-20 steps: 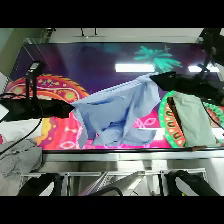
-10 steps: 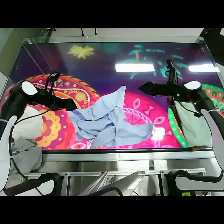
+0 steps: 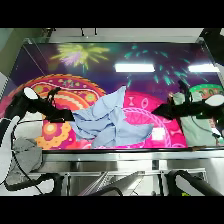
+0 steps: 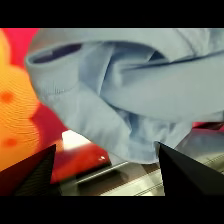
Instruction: Fold the shirts.
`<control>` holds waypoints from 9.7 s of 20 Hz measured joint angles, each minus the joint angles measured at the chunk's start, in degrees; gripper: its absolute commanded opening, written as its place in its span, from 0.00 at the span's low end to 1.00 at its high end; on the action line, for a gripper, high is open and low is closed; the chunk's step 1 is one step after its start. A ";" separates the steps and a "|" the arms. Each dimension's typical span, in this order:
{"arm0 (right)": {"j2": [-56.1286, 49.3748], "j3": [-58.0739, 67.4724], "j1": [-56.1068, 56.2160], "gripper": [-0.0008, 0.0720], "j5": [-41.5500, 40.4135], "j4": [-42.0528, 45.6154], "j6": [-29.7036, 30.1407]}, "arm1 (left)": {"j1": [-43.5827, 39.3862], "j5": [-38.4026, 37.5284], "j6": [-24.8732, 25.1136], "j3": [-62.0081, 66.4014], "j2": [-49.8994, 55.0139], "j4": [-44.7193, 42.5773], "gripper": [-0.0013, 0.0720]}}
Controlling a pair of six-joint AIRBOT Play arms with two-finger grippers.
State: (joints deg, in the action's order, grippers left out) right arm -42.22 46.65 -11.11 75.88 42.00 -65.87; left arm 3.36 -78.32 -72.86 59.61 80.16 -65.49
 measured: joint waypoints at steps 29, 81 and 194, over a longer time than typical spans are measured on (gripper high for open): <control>-16.28 -7.28 41.86 0.71 -38.16 -23.04 18.80 | -1.27 15.82 8.44 -12.37 -2.27 15.63 0.43; -6.08 8.39 -9.53 0.85 4.11 6.60 8.41 | 2.12 12.22 8.98 -12.39 -2.27 15.58 0.03; -20.46 14.80 -14.73 0.65 -6.86 1.11 6.16 | 21.51 -7.50 1.27 9.42 7.10 0.76 0.91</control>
State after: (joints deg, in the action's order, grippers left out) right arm -62.67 61.45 -25.85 69.01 43.11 -59.70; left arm 24.86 -85.82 -71.59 69.04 87.26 -64.73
